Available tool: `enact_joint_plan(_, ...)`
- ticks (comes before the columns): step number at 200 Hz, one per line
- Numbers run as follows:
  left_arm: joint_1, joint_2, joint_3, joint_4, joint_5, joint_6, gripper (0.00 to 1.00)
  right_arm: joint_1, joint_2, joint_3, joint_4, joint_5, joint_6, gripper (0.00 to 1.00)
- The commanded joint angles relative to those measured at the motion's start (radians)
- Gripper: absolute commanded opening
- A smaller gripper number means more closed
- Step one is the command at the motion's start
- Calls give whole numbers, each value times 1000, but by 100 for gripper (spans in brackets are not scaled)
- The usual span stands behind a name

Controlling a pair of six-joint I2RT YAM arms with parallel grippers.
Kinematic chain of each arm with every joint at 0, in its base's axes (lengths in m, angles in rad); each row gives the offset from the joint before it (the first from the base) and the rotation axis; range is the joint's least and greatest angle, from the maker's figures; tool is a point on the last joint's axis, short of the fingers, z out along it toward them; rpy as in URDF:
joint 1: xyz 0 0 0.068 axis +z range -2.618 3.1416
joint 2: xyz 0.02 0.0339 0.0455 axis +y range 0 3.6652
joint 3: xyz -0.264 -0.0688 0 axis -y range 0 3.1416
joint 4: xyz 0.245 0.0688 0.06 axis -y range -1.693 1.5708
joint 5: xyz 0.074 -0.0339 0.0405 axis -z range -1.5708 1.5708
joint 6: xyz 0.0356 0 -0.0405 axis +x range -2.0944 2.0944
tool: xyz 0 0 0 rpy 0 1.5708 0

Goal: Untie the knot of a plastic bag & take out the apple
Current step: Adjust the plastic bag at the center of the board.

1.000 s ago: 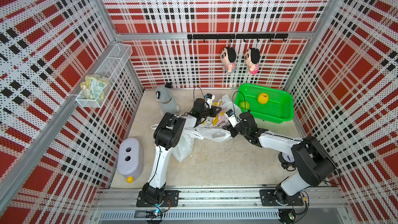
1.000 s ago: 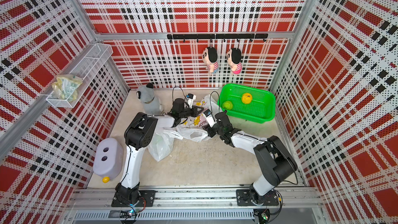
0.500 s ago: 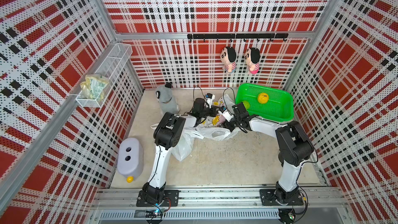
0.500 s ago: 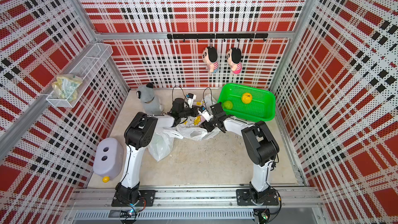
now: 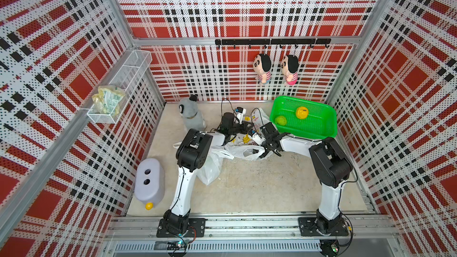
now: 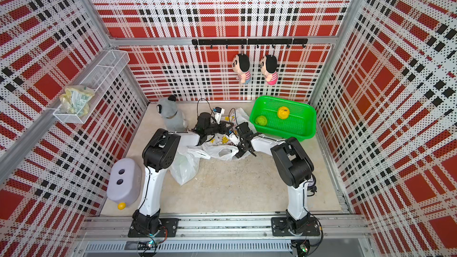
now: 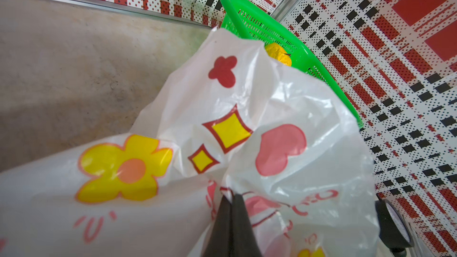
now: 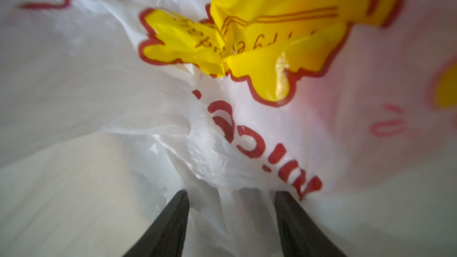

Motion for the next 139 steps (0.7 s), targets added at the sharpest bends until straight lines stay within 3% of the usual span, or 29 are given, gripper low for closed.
enact_joint_plan(1, 8, -11, -7, 21, 13, 3, 0, 22, 30, 29, -53, 54, 1, 57)
enact_joint_plan(21, 8, -11, -4, 21, 16, 4, 0, 24, 6, 18, -23, 60, 14, 40)
enact_joint_plan(34, 8, -13, -3, 21, 18, 4, 0, 25, -35, -3, 15, 66, 32, 22)
enact_joint_plan(55, 8, -14, -4, 21, 19, 9, 0, 27, -151, -67, 125, 81, 77, 0)
enact_joint_plan(98, 9, -26, -18, 21, 23, 19, 0, 27, -431, -218, 357, 172, 209, 0)
enact_joint_plan(139, 7, -37, -26, 22, 23, 33, 0, 26, -516, -248, 362, 225, 222, 0)
